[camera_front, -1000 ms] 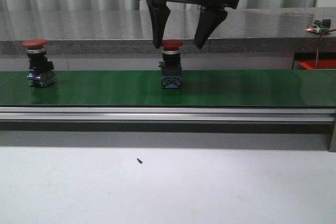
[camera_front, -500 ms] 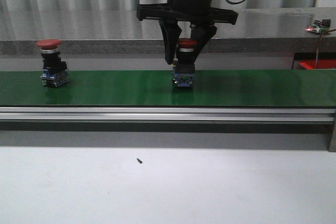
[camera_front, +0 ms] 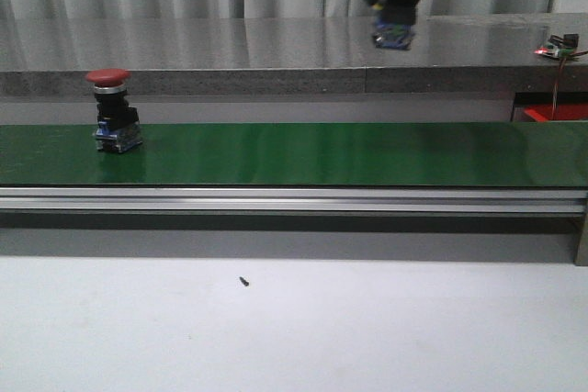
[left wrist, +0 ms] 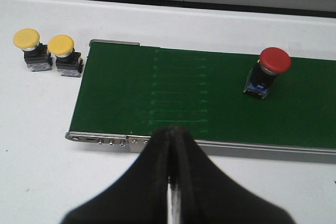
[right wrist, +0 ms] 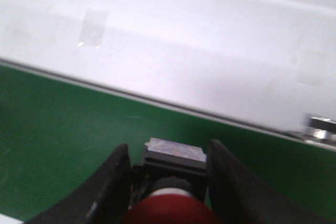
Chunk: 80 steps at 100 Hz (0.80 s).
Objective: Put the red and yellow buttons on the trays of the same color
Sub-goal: 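Carry the red button into the red tray and release it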
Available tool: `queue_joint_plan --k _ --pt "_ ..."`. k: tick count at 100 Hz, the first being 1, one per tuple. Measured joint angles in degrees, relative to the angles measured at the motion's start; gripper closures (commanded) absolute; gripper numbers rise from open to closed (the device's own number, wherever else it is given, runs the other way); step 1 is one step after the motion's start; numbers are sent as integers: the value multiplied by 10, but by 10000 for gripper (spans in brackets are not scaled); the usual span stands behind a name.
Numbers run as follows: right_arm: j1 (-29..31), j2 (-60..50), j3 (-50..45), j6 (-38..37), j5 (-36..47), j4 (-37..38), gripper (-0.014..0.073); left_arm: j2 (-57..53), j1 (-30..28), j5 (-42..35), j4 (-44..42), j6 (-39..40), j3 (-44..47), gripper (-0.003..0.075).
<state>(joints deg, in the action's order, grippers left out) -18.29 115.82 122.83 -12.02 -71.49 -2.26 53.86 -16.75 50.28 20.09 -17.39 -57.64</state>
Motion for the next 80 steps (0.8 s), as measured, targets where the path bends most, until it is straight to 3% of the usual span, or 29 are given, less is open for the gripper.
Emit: queue_joint_plan --k 48,80 --pt "248 -20 0 36 -2 8 371 0 0 0 0 0 0 740" --pt "301 27 0 71 -2 10 370 0 0 0 0 0 0 740"
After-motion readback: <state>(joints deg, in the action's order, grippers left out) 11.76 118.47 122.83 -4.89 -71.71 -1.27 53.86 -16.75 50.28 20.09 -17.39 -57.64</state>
